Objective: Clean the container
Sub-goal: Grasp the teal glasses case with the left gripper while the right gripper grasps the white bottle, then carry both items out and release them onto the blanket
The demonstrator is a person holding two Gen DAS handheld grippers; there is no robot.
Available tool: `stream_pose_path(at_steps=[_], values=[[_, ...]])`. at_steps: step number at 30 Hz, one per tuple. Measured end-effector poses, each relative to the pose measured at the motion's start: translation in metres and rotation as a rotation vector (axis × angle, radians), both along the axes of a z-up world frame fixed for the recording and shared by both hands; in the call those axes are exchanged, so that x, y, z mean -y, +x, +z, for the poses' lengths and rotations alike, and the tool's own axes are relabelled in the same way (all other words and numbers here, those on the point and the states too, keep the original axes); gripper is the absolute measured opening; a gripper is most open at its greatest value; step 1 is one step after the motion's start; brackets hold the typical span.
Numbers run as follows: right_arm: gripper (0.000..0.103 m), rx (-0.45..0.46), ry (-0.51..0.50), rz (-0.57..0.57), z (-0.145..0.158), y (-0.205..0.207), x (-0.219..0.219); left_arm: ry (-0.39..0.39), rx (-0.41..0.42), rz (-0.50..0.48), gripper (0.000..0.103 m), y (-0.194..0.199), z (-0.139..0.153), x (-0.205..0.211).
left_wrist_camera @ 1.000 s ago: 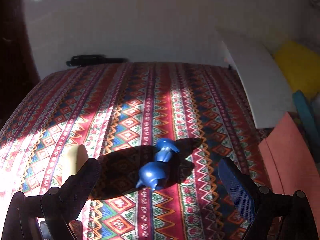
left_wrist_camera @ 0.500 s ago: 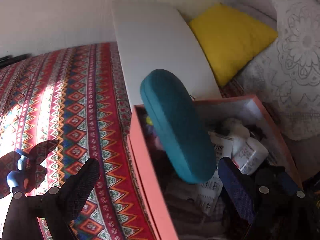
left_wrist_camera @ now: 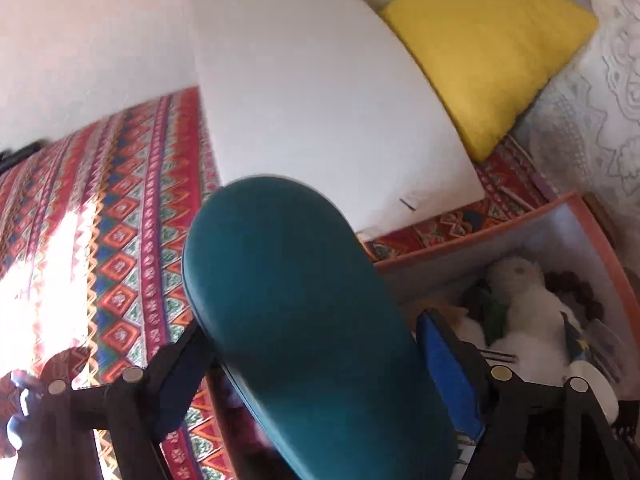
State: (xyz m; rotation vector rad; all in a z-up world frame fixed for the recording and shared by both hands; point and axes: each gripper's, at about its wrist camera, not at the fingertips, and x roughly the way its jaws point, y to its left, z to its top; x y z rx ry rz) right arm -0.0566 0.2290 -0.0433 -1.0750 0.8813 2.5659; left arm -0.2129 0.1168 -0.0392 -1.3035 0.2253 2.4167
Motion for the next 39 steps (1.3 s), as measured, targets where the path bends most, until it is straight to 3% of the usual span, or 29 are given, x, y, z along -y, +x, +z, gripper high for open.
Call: stream_pose_path(at_steps=[6,7,8,11,17,28,39], values=[[0.045,-0.056,-0.028,-0.004,0.011,0.025,-0.006,0.127,0.018,-0.078,0.072,0.028,0.003,0.012],[0.045,-0.063,-0.027,-0.006,0.013,0.029,-0.006,0.154,0.035,-0.099,0.066,0.034,0.003,0.013],[0.045,-0.071,-0.026,-0.007,0.015,0.034,-0.006,0.182,0.05,-0.119,0.054,0.04,0.003,0.013],[0.045,-0.088,-0.021,-0.008,0.02,0.043,-0.007,0.221,0.061,-0.144,0.047,0.051,0.004,0.008],[0.045,-0.105,0.013,-0.009,0.032,0.054,0.0,0.267,0.039,-0.173,0.041,0.066,0.02,0.018],[0.045,-0.173,0.094,-0.006,0.063,0.086,0.025,0.331,0.0,-0.202,0.039,0.1,0.05,0.046],[0.045,-0.297,0.141,0.026,0.114,0.108,0.068,0.4,-0.099,-0.172,0.039,0.131,0.098,0.092]])
